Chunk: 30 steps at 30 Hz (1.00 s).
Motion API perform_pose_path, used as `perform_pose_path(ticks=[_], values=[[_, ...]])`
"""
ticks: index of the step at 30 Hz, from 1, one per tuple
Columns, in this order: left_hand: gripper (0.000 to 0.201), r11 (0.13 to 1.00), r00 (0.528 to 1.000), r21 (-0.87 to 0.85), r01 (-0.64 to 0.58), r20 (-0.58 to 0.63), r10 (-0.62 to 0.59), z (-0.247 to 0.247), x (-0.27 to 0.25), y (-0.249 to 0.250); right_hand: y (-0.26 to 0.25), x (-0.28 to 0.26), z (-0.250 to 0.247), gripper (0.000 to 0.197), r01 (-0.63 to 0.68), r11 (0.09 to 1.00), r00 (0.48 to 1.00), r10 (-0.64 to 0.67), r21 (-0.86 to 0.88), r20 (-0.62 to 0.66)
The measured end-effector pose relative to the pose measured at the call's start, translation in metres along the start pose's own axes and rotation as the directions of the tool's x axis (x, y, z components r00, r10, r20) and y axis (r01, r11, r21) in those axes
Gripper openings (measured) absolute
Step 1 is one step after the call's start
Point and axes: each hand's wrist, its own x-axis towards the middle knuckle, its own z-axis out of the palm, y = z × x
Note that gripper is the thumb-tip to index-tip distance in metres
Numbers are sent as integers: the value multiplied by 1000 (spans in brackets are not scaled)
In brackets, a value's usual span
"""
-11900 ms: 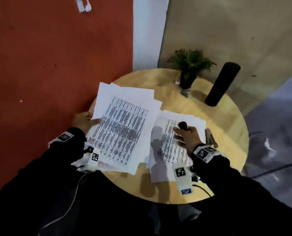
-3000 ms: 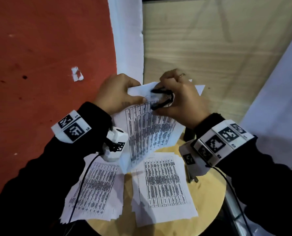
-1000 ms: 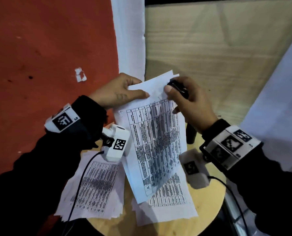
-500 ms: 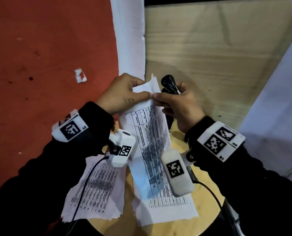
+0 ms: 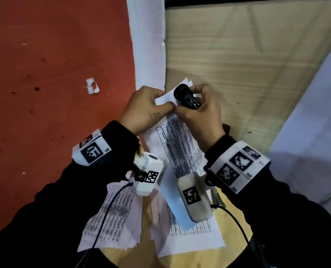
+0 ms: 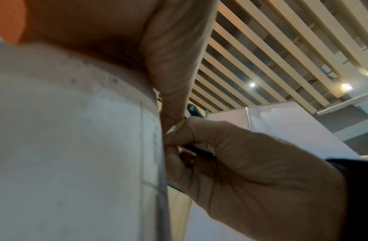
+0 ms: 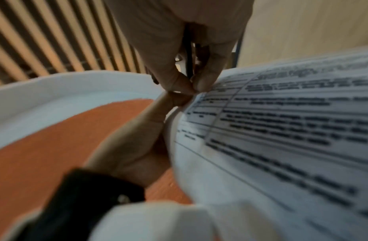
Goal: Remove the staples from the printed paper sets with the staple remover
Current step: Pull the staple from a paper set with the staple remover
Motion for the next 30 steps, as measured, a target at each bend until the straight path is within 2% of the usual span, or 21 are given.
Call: perform_pose_path(ticks=[3,5,6,8,9,12,14,16,19,20,23,25,27,30], values=[[32,994,1000,-105,20,6,-19,2,0,0,1,-6,-2,28,290,920,956,-293,-262,30],[26,987,999,-157,31,45,-24,2,-3,2,3,-7,-2,17,366,860,928,-367,-354,67],[26,987,998,-151,47,47,-40,4,-5,5,4,-7,-1,15,359,854,931,-358,-376,75],[43,994,998,-87,66,10,-65,11,-4,1,8,-4,4,16,294,873,955,-286,-389,79],[44,995,996,-57,87,-3,-87,14,-3,-2,9,-3,6,15,255,885,967,-239,-389,88],[20,973,975,-69,221,12,-221,22,1,-11,15,-2,13,6,73,918,992,-29,-390,119],[24,951,952,-65,303,66,-299,25,3,-18,24,0,15,7,-56,943,990,95,-329,104],[42,940,943,-93,329,96,-320,28,4,-28,33,3,16,10,-188,953,975,210,-238,68],[49,938,947,-136,319,87,-309,33,3,-41,38,6,14,8,-309,937,942,325,-161,86],[52,935,944,-136,327,79,-319,34,3,-42,37,6,13,6,-335,932,932,350,-141,100],[59,934,946,-152,323,51,-319,32,5,-43,40,8,3,27,-372,922,916,383,-108,122],[53,939,952,-162,303,-1,-308,30,8,-43,44,8,-2,26,-413,908,896,420,-73,144],[60,949,958,-154,275,-41,-284,29,9,-46,49,5,-5,24,-459,887,865,458,-49,205],[64,960,966,-113,254,-19,-258,31,8,-45,54,1,-4,17,-511,860,820,492,-15,292]])
